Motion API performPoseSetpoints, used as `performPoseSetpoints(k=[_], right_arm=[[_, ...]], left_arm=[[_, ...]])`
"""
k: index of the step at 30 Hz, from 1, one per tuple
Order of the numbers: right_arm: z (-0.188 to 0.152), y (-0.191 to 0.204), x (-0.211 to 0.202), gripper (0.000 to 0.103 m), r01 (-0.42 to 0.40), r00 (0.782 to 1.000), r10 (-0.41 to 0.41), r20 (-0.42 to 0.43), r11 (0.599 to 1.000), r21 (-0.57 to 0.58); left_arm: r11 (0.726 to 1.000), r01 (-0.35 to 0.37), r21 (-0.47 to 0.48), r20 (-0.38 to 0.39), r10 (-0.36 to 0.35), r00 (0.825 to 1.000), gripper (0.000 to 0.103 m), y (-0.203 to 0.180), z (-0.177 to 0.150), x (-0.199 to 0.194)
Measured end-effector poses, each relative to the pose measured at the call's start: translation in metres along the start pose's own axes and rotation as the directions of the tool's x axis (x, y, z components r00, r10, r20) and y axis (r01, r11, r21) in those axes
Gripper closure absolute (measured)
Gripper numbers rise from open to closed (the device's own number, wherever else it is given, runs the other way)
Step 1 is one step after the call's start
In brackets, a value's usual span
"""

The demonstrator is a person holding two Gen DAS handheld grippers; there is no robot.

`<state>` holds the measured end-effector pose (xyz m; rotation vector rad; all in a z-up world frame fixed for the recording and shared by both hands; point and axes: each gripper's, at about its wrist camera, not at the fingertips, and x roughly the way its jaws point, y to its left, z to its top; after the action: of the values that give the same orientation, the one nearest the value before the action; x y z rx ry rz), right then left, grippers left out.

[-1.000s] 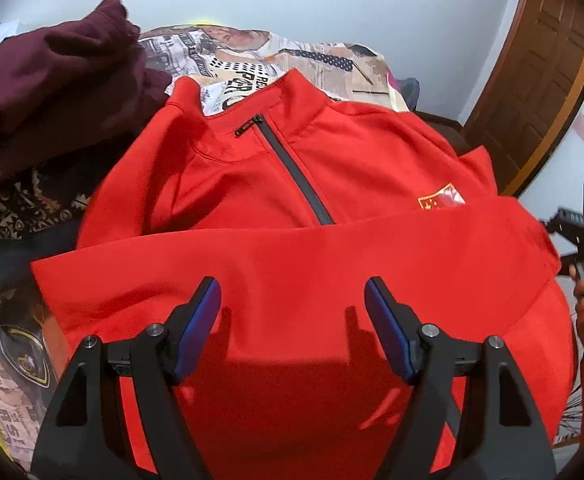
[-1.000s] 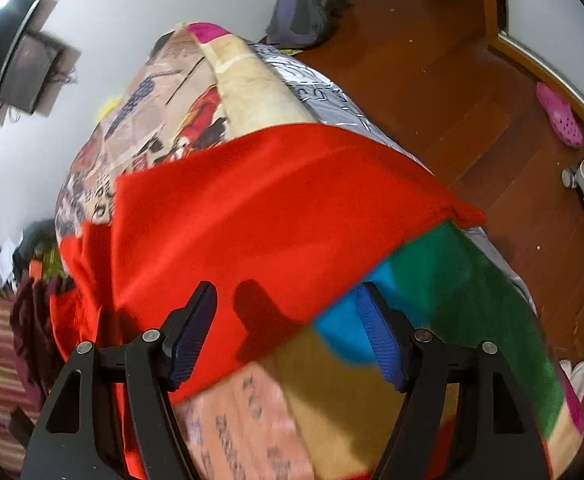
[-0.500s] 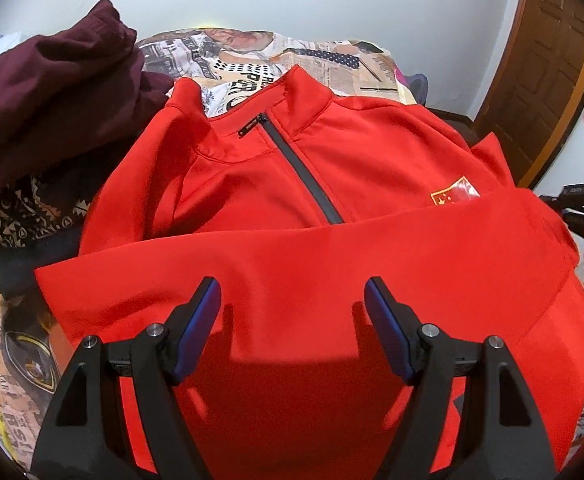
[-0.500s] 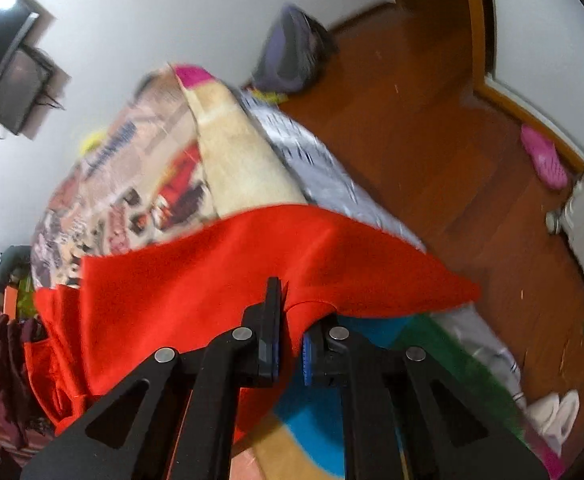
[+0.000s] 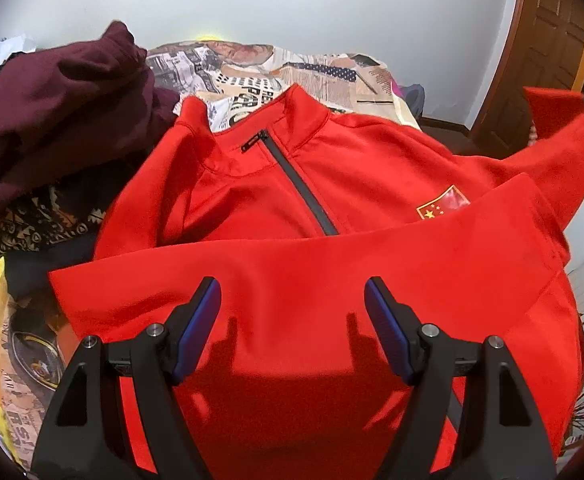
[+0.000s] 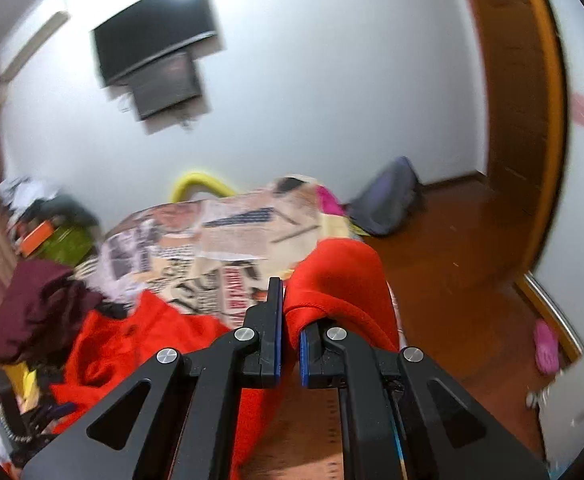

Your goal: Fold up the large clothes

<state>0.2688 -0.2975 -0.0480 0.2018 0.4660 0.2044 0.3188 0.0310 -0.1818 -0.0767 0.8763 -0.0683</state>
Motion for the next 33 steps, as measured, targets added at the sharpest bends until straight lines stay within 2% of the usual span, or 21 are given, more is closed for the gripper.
performPoseSetpoints(k=[4, 8, 11, 13, 15, 18, 20, 22, 24, 25, 27, 31, 33], right_arm=[[-0.009, 0.029, 0.009, 0.097, -0.088, 0.995, 0.086, -0.051, 0.996, -0.031], [-0.041, 0.05, 0.032, 0.097, -0.164, 0.972, 0.162, -0.172, 0.986, 0.005], [-0.074, 0.069, 0.052, 0.097, -0.172, 0.949, 0.161, -0.271, 0.985, -0.016], [-0.097, 0.078, 0.066, 0.097, -0.183, 0.922, 0.164, -0.351, 0.983, -0.022], [-0.113, 0.084, 0.072, 0.097, -0.183, 0.902, 0.153, -0.405, 0.982, -0.036], [-0.127, 0.09, 0.076, 0.097, -0.169, 0.883, 0.12, -0.454, 0.983, -0.068], [-0.13, 0.089, 0.068, 0.097, -0.156, 0.884, 0.095, -0.458, 0.983, -0.097], [-0.131, 0.093, 0.064, 0.092, -0.161, 0.875, 0.08, -0.478, 0.978, -0.131], [-0.13, 0.094, 0.058, 0.078, -0.171, 0.868, 0.082, -0.489, 0.975, -0.14], [-0.13, 0.093, 0.054, 0.075, -0.175, 0.869, 0.088, -0.487, 0.975, -0.137], [-0.126, 0.088, 0.045, 0.062, -0.175, 0.876, 0.094, -0.472, 0.976, -0.13], [-0.12, 0.085, 0.031, 0.054, -0.175, 0.889, 0.079, -0.451, 0.969, -0.176], [-0.114, 0.078, 0.026, 0.05, -0.149, 0.903, 0.052, -0.426, 0.969, -0.197]], left_arm=[[1.0, -0.002, 0.017, 0.023, 0.001, 1.0, 0.029, 0.001, 0.0, -0.013], [1.0, 0.005, 0.029, 0.034, -0.006, 0.999, 0.029, 0.001, -0.001, -0.022], [0.999, 0.001, 0.044, 0.041, -0.003, 0.999, 0.029, 0.001, -0.004, -0.028], [0.999, 0.004, 0.053, 0.041, -0.006, 0.999, 0.029, 0.0, -0.007, -0.031], [0.998, 0.005, 0.064, 0.04, -0.008, 0.999, 0.029, 0.0, -0.01, -0.034], [0.997, 0.003, 0.078, 0.039, -0.006, 0.999, 0.029, -0.002, -0.016, -0.037], [0.996, -0.002, 0.087, 0.038, -0.001, 0.999, 0.029, -0.003, -0.02, -0.038], [0.995, -0.006, 0.095, 0.036, 0.002, 0.999, 0.029, -0.005, -0.022, -0.038], [0.995, -0.005, 0.103, 0.035, 0.001, 0.999, 0.029, -0.007, -0.023, -0.039], [0.994, -0.004, 0.107, 0.037, 0.0, 0.999, 0.029, -0.008, -0.024, -0.04], [0.994, -0.001, 0.111, 0.044, -0.004, 0.999, 0.029, -0.01, -0.023, -0.041], [0.993, -0.003, 0.115, 0.06, -0.004, 0.998, 0.029, -0.013, -0.02, -0.045], [0.992, -0.018, 0.123, 0.078, 0.009, 0.997, 0.029, -0.015, -0.019, -0.047]])
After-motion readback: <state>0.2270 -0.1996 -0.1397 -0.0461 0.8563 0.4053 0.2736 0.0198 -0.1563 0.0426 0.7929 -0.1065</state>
